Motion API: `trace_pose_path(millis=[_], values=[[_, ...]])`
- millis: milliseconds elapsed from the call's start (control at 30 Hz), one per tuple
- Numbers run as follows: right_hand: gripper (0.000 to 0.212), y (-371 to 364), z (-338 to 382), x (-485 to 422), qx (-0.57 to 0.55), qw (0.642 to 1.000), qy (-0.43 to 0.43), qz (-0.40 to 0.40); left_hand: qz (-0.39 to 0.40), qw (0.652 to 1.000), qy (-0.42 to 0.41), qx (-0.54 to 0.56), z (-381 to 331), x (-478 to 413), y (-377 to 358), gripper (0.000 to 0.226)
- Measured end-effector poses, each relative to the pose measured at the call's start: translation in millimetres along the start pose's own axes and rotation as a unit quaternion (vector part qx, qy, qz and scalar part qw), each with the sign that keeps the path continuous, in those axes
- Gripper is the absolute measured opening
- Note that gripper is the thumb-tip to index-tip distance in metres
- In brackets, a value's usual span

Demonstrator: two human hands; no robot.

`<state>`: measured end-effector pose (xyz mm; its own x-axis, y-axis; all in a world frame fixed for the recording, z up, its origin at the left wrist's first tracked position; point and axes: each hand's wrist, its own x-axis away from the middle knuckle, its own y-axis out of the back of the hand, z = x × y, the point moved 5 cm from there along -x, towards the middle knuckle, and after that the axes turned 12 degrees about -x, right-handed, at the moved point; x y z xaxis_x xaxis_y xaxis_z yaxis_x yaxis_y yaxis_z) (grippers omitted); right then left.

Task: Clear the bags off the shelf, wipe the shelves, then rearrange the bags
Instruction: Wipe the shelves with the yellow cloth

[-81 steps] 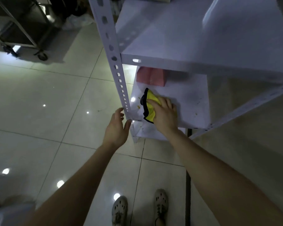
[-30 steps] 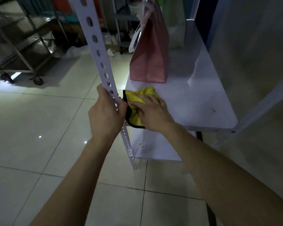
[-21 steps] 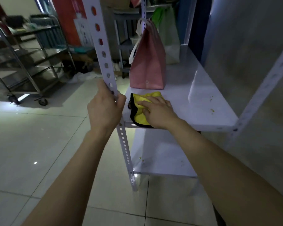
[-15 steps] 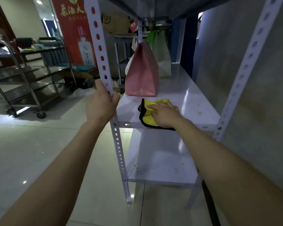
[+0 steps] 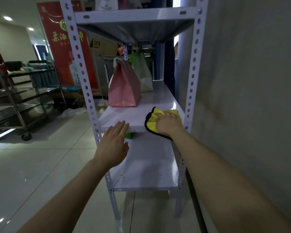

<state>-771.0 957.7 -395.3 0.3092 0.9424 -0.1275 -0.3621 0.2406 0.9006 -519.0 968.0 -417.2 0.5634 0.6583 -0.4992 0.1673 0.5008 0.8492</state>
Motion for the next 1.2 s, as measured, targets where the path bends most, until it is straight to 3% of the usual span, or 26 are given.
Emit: trace_pose_path(millis=[100,367,667,867,1200], values=[[0.061,5.7,-8.9,-13.8,0.010,0.999,-0.033,0.008,0.015,0.999,-0.021,-0.022,-7.9,-4.6,-33.9,0.089],[0.070,13.6,-34.0,-78.4,0.047,0.988,-0.141,0.043,-0.077,0.997,-0.009,-0.031,-9.4,-31.2,-69.2,0.107],[0.068,1.8,-15.1,-166.9,0.053,0.990,-0.114,0.057,-0.102,0.994,-0.027,-0.036,-5.4,-30.1,-82.5,0.120],[0.085,-0.3,-11.6,-112.1,0.036,0.992,-0.099,0.067,-0.066,0.997,-0.008,-0.033,-12.6,-29.0,-78.7,0.123],[0.081,-4.4,-0.6,-2.9,0.024,0.996,-0.076,0.045,-0.002,0.999,-0.025,-0.033,-9.2,-29.9,-70.0,0.121]])
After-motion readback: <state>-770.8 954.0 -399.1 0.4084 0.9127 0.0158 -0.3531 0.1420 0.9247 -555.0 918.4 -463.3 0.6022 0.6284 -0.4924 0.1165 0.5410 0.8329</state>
